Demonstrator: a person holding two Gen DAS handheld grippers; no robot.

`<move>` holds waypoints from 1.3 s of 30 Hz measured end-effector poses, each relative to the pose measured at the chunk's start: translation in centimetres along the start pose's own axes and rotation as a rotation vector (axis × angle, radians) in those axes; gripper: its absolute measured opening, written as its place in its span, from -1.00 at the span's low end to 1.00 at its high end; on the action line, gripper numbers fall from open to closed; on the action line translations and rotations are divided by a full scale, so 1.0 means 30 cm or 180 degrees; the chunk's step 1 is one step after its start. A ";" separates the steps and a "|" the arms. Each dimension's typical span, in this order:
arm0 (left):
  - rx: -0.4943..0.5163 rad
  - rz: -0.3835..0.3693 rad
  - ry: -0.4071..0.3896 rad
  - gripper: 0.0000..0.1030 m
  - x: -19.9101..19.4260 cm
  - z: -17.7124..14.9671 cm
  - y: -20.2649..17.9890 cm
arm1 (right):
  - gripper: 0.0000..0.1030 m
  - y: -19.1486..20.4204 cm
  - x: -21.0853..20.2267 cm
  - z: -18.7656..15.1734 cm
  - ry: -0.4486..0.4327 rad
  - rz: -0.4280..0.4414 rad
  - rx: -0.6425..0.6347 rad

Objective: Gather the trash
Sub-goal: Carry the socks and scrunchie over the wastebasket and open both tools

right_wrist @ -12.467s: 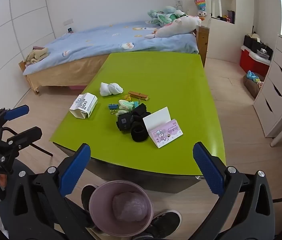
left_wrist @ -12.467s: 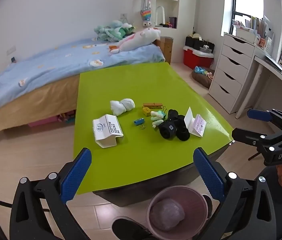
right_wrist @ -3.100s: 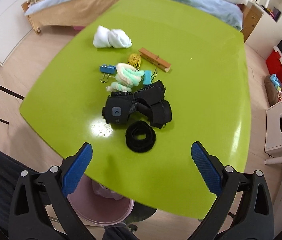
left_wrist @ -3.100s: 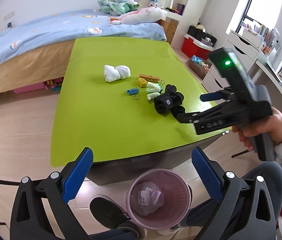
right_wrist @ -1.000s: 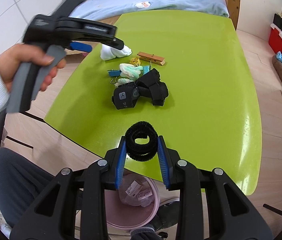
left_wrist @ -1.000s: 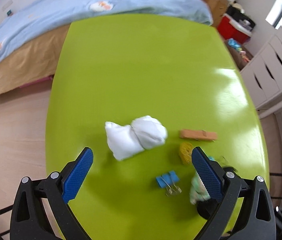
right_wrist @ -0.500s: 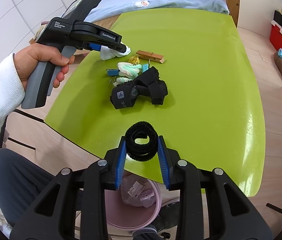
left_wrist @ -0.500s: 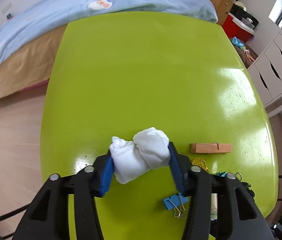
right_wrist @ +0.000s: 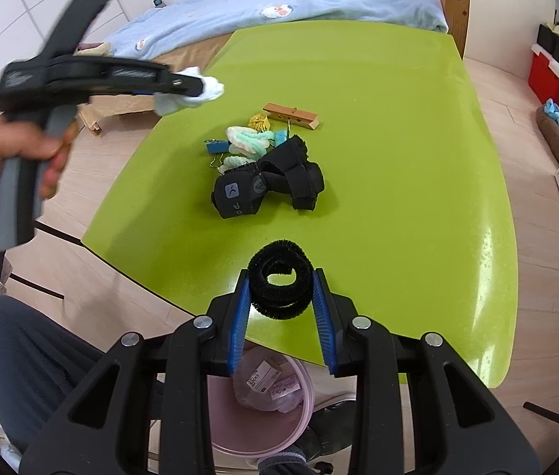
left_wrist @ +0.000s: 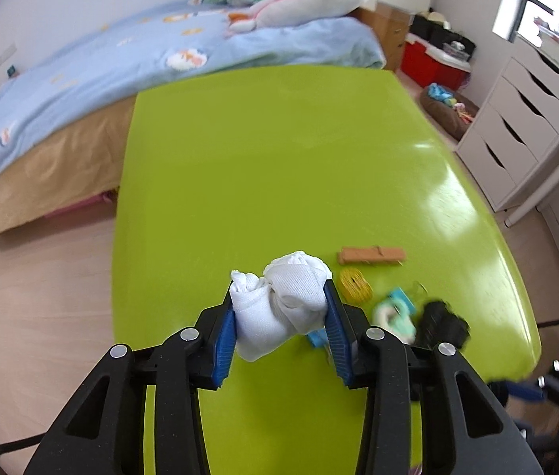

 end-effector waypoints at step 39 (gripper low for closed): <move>0.0534 -0.0704 -0.0229 -0.21 -0.375 -0.608 -0.336 | -0.38 0.175 -0.394 -0.243 -0.0452 -0.0028 -0.0207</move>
Point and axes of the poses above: each gripper's, at about its wrist camera, not at the fingertips, and x roughly the way its jaws point, y to its left, z to its top, the point moved 6 cm from there along x, roughly the way its jaws point, and after that the axes turned 4 degrees about -z, right-handed, at the moved point
